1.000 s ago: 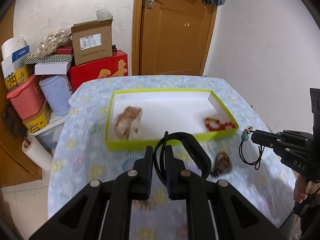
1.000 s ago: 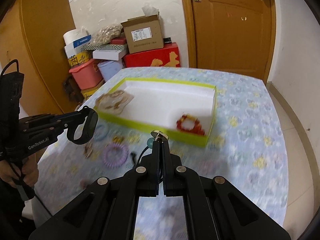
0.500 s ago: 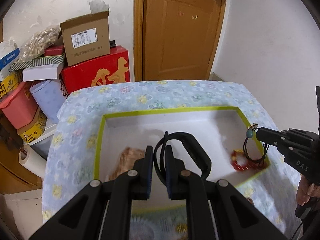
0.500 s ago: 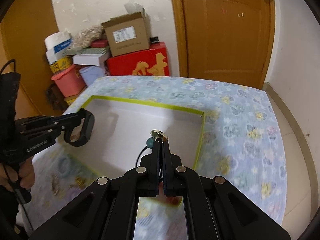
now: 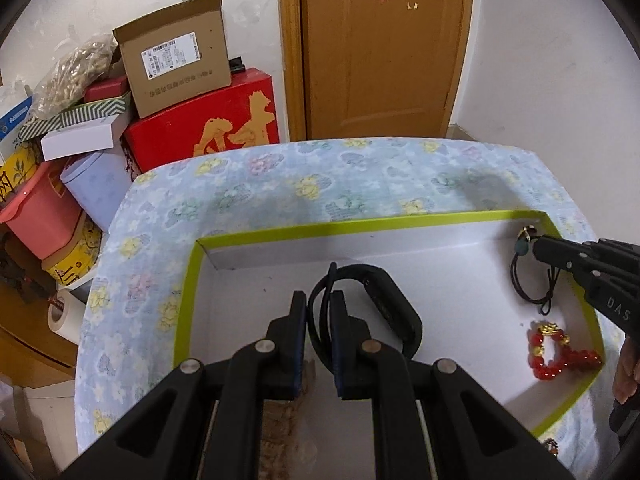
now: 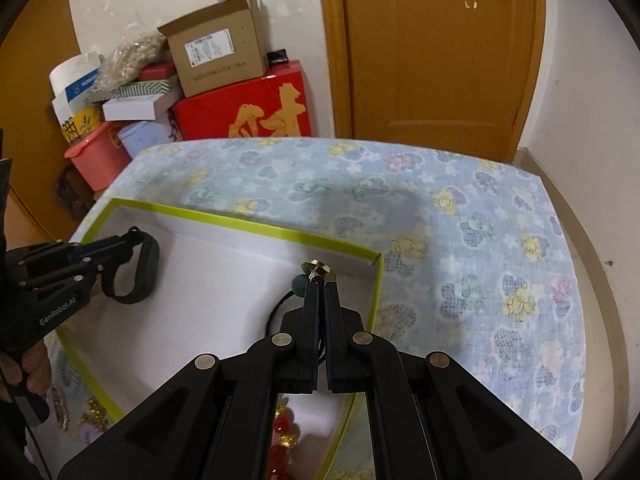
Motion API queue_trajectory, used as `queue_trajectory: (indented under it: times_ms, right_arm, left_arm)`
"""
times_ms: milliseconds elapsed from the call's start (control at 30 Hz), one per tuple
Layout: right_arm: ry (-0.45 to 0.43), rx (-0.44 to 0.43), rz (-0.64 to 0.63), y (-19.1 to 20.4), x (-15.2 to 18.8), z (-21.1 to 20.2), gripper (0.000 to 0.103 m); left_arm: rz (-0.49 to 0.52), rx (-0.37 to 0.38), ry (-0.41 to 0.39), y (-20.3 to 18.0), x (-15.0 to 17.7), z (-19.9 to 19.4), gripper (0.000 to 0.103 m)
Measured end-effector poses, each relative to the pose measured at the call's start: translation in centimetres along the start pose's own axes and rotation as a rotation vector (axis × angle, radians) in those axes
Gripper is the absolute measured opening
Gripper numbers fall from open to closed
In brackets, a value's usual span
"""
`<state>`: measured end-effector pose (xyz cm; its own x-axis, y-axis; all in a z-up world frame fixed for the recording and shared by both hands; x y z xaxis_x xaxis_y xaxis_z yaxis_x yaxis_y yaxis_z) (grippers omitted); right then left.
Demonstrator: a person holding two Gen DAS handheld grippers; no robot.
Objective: Organize jewelry
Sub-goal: 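Carry the black band and hair tie into the tray and open both tools, then withdraw both tools from the tray toward the remaining jewelry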
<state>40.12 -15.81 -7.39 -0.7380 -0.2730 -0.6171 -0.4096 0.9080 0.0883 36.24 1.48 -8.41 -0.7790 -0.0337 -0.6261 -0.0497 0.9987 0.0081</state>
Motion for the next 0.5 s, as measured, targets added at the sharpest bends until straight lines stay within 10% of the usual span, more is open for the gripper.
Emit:
queue_trajectory:
  times_ms: [500]
  right_arm:
    - [-0.029,-0.001,-0.028,0.9,0.9,-2.3,0.039]
  left_arm:
    - [-0.044,0.052,-0.033,0.1,0.2,-2.3,0.025]
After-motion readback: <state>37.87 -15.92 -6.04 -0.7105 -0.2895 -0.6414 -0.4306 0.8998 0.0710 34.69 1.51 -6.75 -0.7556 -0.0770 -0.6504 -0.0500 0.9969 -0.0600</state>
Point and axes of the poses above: each gripper's, at about its wrist camera, not at the fingertips, and z roughly the way its jaws point, y to its left, x to its underside, the point moved 9 cm from there along z, roughly the way its jaws point
